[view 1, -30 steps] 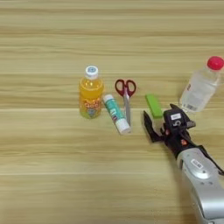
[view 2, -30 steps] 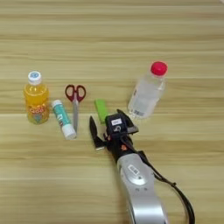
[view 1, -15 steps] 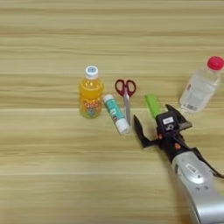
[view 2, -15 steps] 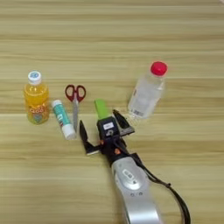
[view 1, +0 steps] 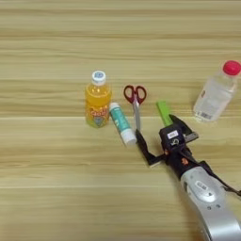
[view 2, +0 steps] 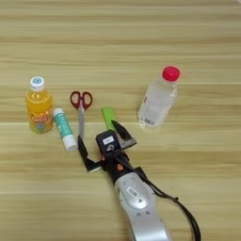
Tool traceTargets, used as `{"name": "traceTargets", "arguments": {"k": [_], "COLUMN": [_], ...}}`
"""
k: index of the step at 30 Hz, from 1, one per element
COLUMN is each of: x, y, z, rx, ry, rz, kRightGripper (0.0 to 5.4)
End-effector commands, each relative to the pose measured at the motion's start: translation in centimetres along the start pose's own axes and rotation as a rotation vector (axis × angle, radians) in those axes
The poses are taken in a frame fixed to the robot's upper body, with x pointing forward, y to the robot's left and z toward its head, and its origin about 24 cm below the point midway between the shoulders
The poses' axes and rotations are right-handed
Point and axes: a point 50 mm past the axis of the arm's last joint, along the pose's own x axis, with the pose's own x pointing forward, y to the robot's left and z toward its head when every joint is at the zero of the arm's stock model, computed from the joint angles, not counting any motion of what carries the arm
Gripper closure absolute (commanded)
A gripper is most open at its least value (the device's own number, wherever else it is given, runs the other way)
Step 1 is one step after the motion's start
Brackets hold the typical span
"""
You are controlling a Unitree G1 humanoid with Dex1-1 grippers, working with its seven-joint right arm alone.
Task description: Move the objects on the table
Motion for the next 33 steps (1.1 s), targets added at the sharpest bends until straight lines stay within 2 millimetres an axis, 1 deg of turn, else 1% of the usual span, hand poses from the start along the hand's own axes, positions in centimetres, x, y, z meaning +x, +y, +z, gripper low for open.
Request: {"name": "traceTargets", "arguments": {"k": [1,10,16,27,31,33], "x": [0.5,0.5,0.3,0.3,0.4,0.3], "y": [-0.5,-0.2,0.6,1.1,0.6,1.0], "z": [2.1,2.3,2.7,2.4,2.2,2.1], "rx": [-0.036,-0.03,-0.034,-0.04,-0.044,-0.045], "ry": [-0.108,-0.124,-0.15,-0.136,-0.128,-0.123], "rz": [-0.004,0.017,0.065,0.082,0.069,0.082], "kRightGripper": [0.04,0.04,0.04,0.04,0.04,0.04]}}
